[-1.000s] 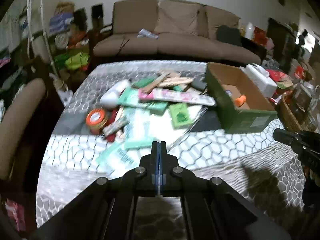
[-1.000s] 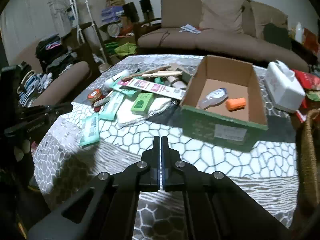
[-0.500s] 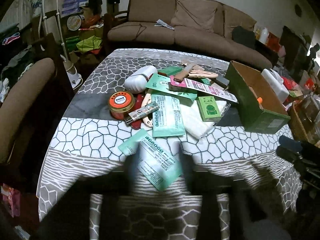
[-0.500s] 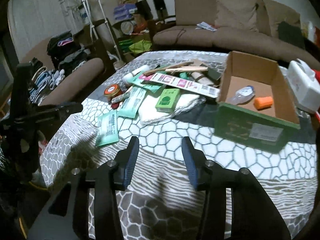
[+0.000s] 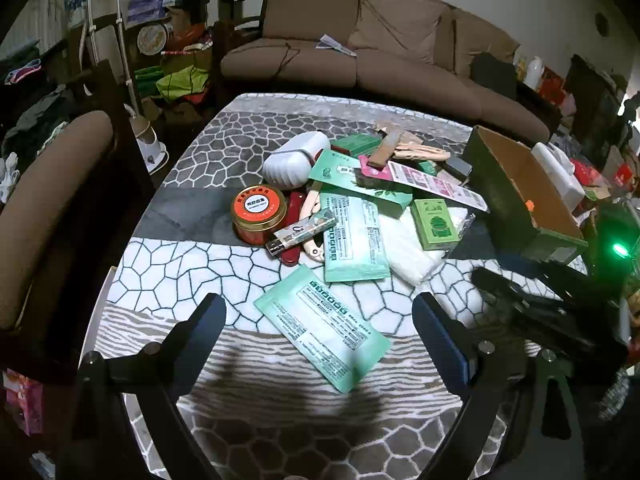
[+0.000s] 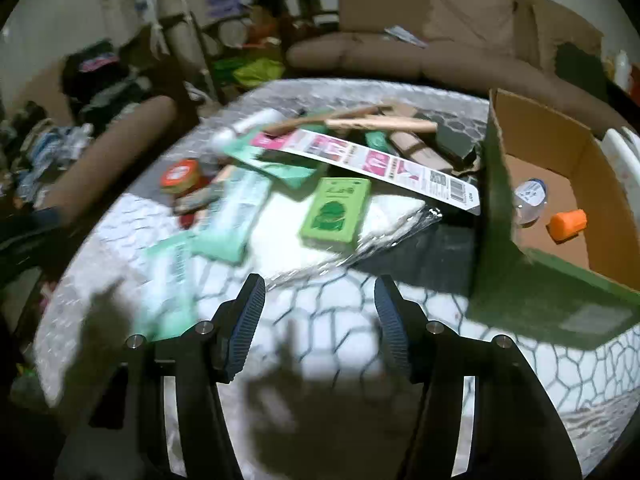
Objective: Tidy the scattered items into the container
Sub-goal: 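Grasp the green box with the right gripper and lift it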
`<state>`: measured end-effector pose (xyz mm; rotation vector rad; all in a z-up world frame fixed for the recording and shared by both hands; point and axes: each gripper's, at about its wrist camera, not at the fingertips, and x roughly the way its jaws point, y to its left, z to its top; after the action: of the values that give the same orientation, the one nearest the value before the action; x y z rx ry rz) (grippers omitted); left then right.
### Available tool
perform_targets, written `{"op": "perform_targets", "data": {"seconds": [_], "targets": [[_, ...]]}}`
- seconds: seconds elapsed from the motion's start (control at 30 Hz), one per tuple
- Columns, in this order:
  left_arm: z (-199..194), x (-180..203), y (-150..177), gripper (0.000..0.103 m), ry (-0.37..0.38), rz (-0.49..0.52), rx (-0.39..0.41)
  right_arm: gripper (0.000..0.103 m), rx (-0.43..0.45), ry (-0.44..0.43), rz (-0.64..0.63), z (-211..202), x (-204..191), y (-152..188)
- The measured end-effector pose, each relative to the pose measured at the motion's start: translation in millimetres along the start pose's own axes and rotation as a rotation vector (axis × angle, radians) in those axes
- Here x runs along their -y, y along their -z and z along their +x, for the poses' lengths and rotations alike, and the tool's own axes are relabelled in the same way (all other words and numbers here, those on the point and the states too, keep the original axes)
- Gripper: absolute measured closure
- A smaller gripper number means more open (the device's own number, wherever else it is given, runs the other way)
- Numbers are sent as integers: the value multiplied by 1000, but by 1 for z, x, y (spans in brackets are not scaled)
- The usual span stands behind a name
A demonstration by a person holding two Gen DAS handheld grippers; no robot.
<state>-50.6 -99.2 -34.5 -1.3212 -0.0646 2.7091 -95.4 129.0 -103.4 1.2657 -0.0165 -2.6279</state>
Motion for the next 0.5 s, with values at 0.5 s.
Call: {"op": "perform_targets", "data": {"seconds": [0.5], "targets": [[31, -5, -19, 8, 14, 43, -37, 58, -31, 93, -15, 55, -11, -24]]}}
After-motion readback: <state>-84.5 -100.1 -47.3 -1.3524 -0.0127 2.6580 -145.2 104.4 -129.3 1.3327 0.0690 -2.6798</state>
